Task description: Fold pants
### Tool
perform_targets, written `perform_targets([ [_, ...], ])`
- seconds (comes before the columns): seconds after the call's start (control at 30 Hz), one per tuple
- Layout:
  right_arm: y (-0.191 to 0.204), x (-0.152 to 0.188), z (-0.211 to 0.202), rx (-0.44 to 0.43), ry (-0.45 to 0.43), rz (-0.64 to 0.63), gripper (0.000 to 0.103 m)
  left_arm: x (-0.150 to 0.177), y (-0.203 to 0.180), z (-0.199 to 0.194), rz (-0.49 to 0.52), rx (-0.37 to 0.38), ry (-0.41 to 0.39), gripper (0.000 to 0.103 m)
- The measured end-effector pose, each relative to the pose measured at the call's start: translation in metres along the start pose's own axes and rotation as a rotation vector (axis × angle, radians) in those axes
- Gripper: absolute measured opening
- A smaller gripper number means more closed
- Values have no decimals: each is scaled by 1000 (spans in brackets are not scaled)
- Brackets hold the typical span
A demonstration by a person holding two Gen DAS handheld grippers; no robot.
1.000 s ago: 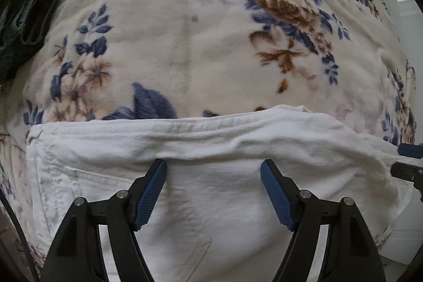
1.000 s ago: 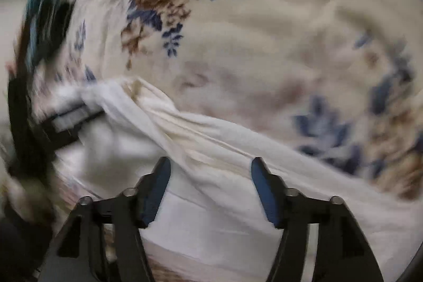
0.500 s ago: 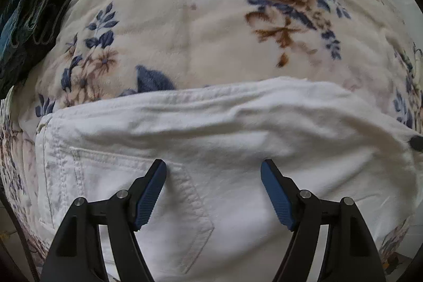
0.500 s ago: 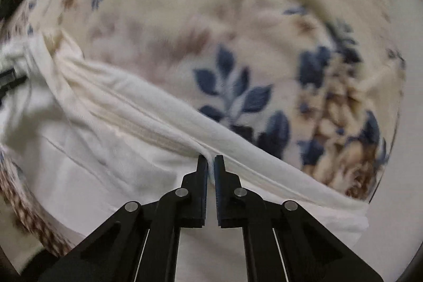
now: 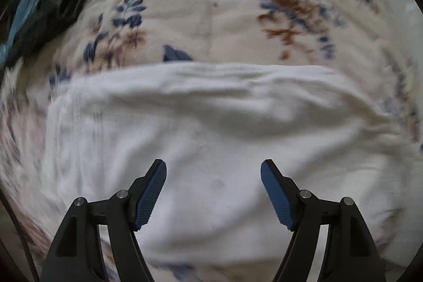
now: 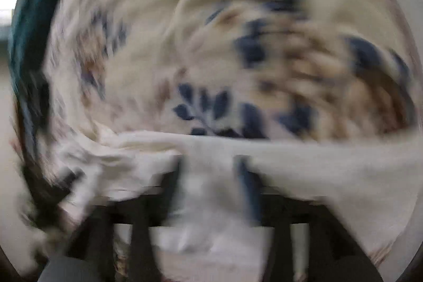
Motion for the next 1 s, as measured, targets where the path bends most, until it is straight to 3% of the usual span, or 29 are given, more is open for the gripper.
perform_targets([
  [0.1, -58, 49, -35, -8, -99, 221, 81, 38, 1, -5, -70, 119, 31, 72],
  [0.2, -95, 112, -24, -116, -143, 435, 80, 57, 11, 0, -203, 212, 82, 72],
  [0.27, -82, 148, 24, -204, -136, 537, 76, 62, 21, 9, -312, 273, 108, 72],
  [0.37, -92, 178, 76, -329, -153, 640, 71, 67, 36, 32, -465, 405, 166, 72],
  [0.43, -87, 181, 97, -373, -226, 679, 65, 73, 47, 48, -563, 470, 191, 72],
  [0.47, -89, 180, 103, -378, -249, 686, 55, 75, 49, 52, -603, 487, 194, 72],
  [0.53, -95, 183, 115, -379, -237, 724, 47, 79, 54, 58, -664, 504, 193, 71],
  [0.7, -98, 187, 115, -397, -194, 698, 47, 104, 46, 44, -719, 569, 202, 71],
  [0.83, -92, 180, 123, -414, -163, 674, 48, 133, 14, 44, -776, 698, 248, 71],
  [1.0, -85, 178, 134, -457, -141, 677, 48, 120, -29, 67, -810, 831, 285, 71],
])
Point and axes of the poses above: each gripper's, at about its wrist camera, not at the fingertips, and z roughly the way its jaws point, y to its left, x to its underside, the point moved 3 cm from there along z, roughly the way its jaws point, and after that the axes turned 13 degrees about y, right-handed, at the moved point
